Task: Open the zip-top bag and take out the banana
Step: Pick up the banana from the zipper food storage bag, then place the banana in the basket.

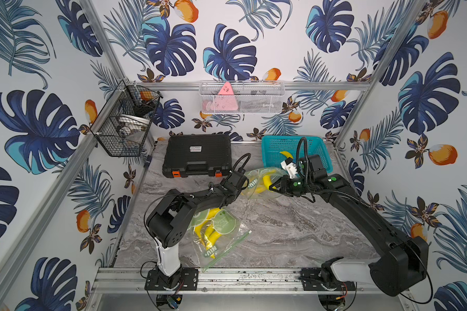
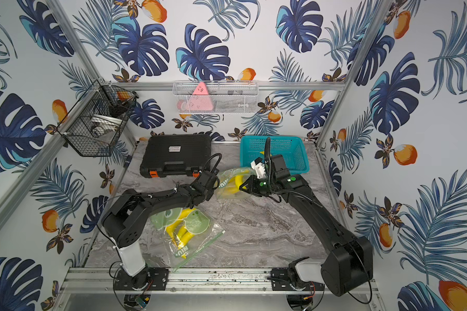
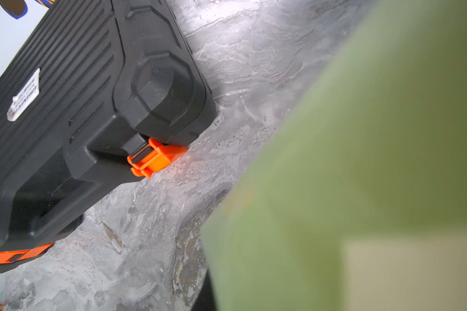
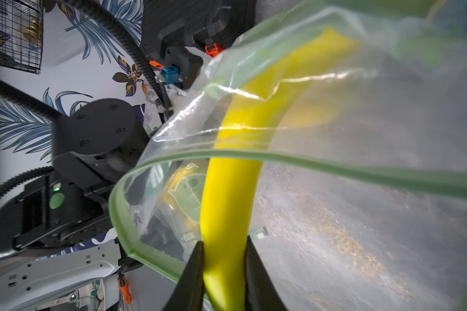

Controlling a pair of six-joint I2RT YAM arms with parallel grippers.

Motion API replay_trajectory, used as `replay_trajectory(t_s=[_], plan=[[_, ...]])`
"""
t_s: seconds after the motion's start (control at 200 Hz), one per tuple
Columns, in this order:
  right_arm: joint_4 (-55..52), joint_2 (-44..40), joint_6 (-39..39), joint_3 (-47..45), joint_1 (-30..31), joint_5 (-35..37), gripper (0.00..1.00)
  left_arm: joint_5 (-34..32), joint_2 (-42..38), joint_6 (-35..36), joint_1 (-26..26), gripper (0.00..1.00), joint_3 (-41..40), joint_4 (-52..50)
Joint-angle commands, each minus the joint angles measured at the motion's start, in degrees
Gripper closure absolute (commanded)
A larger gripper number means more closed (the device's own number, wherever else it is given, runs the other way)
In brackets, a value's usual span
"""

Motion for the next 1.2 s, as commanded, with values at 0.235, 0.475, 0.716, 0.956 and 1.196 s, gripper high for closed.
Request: replay_trajectory(t_s=[0.235, 0.475, 0.716, 0.956, 1.196], plan=[[-14.79, 0.51, -6.42, 4.19, -3.74, -23.76, 0.81, -6.34, 1.23, -0.12, 0.66, 1.00, 1.09, -0.85], [-21.26, -5.19, -9.21, 0.45, -3.70, -32.34, 0.83, -6.44, 2.78, 0.05, 1.48, 1.00, 4.49, -2.99], [-20.43, -11.76, -7.63, 1.74, -8.83, -35.30, 0.87, -6.82, 2.87, -0.17, 2.12, 1.00, 4.65, -3.45], [-19.45, -10.22, -10.30, 6.01, -17.87, -37.35, 0.89, -6.26, 1.83, -0.44, 3.55, 1.00, 3.19, -2.94], [2.32, 2.25, -3.25, 7.17, -26.33, -20.25, 0.89, -4.75, 1.07, -1.25, 3.71, 1.00, 2.51, -2.27]])
